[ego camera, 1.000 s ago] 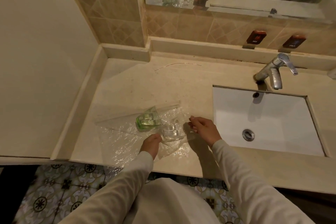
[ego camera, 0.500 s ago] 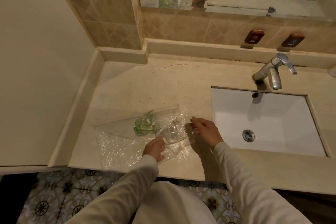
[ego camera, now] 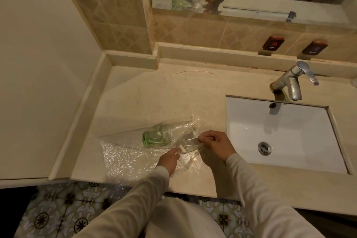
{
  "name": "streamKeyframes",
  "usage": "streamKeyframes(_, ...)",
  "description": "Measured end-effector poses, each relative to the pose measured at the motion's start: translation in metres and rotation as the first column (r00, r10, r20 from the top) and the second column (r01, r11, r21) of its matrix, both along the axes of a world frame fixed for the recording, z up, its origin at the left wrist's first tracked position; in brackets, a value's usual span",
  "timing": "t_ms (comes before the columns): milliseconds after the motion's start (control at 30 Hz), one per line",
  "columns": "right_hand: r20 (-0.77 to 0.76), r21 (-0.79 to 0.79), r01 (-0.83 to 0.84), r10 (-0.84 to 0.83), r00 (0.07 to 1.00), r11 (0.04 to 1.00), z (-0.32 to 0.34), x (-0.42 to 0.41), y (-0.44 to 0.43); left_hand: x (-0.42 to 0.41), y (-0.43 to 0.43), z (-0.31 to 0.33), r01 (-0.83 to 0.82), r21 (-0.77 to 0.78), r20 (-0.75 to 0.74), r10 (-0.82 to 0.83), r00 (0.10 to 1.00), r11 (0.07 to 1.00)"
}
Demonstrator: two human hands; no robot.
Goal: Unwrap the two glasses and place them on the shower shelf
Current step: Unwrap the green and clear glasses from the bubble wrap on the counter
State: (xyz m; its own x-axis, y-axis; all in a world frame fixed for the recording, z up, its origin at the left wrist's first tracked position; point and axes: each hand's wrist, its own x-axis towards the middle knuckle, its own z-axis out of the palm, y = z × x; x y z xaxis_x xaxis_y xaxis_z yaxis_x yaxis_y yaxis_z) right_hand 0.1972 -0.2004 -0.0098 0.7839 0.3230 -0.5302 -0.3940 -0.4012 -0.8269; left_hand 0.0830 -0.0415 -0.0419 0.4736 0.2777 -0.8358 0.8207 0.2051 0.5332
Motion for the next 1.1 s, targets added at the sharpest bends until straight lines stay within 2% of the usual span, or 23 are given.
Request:
streamKeyframes(300, 0.106, 0.041, 0.229, -0.232, 0.967, 0.973, 0.023, 0.077, -0.029, -0.002, -0.001, -0.007, -0.137, -0.026, 0.073, 0.138, 0.988, 0.99)
streamKeyframes(433, 0.191, 0.009, 0.258, -0.255, 0.948, 0.966, 0.029, 0.112, -0.021, -0.002, 0.001, -0.009, -0.174, -0.046, 0.058, 0.176, 0.983, 0.984)
streamKeyframes(667, 0.44, -0.229, 0.194, -0.076, 0.895, 0.954, 0.032, 0.159, 0.01, 0.004, 0.006, -0.01, -0.163, -0.008, 0.1, 0.163, 0.982, 0.987)
streamKeyframes(867, 0.466, -0.429, 0.105, 0.12, 0.876, 0.897, 0.02, 0.175, 0.03, 0.003, 0.011, -0.015, -0.102, 0.087, 0.097, 0.093, 0.991, 0.991)
streamKeyframes(1100, 0.511, -0.533, 0.054, 0.27, 0.816, 0.844, 0.015, 0.181, 0.038, 0.001, 0.011, -0.01, -0.086, 0.126, 0.113, 0.072, 0.991, 0.988)
